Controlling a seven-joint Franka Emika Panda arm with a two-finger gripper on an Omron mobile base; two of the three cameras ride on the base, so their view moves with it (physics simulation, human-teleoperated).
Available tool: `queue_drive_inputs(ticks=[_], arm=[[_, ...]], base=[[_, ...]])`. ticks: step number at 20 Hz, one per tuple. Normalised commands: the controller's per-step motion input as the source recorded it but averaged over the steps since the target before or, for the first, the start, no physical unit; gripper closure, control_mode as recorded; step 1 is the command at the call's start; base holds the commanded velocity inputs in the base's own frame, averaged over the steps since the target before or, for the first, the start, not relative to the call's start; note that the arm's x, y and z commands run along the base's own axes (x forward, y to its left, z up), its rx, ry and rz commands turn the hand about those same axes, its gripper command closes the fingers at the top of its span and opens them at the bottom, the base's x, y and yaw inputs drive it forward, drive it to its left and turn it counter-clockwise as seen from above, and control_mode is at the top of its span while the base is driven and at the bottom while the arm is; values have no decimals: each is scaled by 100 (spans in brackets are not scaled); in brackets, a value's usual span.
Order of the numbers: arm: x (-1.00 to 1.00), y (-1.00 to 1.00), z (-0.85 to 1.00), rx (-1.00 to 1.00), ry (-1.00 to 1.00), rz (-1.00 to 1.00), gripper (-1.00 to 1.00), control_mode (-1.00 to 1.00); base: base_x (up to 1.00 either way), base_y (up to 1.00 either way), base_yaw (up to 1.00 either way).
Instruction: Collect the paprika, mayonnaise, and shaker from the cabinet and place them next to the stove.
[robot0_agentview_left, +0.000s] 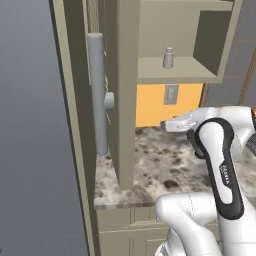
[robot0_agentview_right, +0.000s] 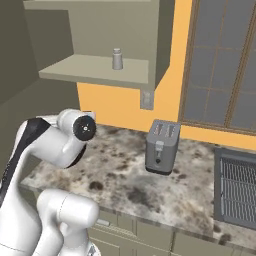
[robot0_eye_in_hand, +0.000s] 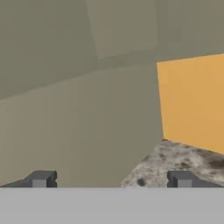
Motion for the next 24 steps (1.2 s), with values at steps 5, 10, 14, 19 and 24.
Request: queue_drive_inputs(ticks=[5,10,14,19,24], arm=[[0,-43,63,-4,0,-36,-100,-100],[-3,-30,61,-6,-1,-32,-100,-100],[0,-21,48,-11,0,-30,-100,-100],[0,-10,40,-13,-4,-24,-100,-100],[0,-1,28,-2,-7,-7,-100,-100]], base=[[0,0,0],[0,0,0],[0,0,0],[0,0,0],[0,0,0]])
